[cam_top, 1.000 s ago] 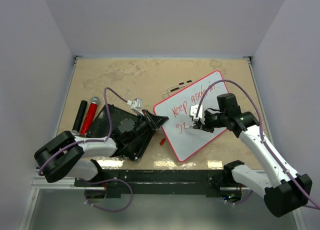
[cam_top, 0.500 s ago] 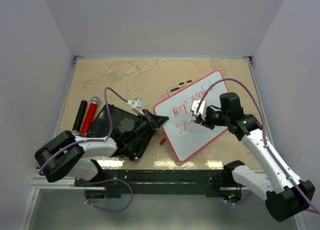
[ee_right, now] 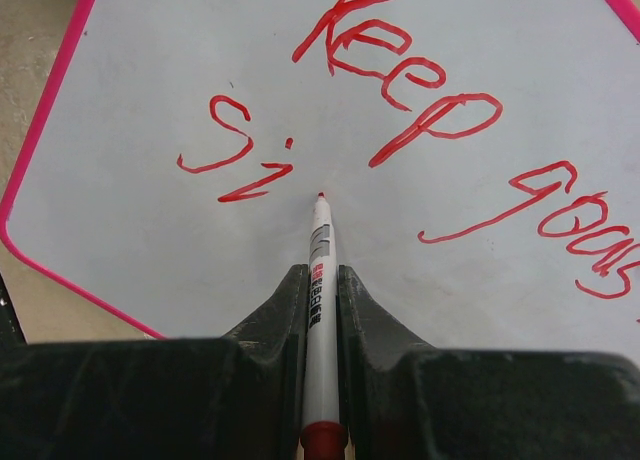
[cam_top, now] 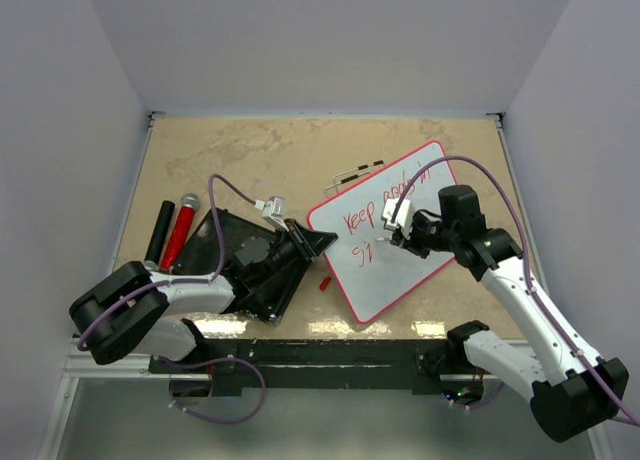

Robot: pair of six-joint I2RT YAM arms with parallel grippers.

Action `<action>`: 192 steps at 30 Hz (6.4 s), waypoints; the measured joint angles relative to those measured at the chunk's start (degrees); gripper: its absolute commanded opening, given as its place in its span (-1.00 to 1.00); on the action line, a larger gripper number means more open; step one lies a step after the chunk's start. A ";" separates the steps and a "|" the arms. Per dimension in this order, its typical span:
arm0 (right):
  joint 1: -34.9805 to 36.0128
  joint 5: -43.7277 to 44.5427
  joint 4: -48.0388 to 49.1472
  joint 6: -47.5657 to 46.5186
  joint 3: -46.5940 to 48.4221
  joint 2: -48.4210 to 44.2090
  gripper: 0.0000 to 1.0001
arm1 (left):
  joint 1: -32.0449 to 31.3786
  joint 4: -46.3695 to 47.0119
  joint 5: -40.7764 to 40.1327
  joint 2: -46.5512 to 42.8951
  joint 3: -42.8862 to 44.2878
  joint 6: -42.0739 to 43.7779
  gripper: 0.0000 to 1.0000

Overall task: Write a sentence on the whiteboard
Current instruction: Pick up the sentence from the whiteboard.

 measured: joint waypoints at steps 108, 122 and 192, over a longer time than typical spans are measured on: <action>-4.98 -2.40 4.20 1.79 2.58 4.94 -1.00 | 0.33 0.94 -0.11 0.11 -0.39 0.76 -1.00; -4.98 -4.31 -3.37 -4.07 1.11 3.93 -1.00 | 0.33 0.96 -0.11 0.26 -0.39 0.72 -1.00; -6.47 -1.77 0.20 1.95 0.85 -1.01 -1.00 | 0.33 1.36 0.37 0.31 -0.39 1.09 -1.00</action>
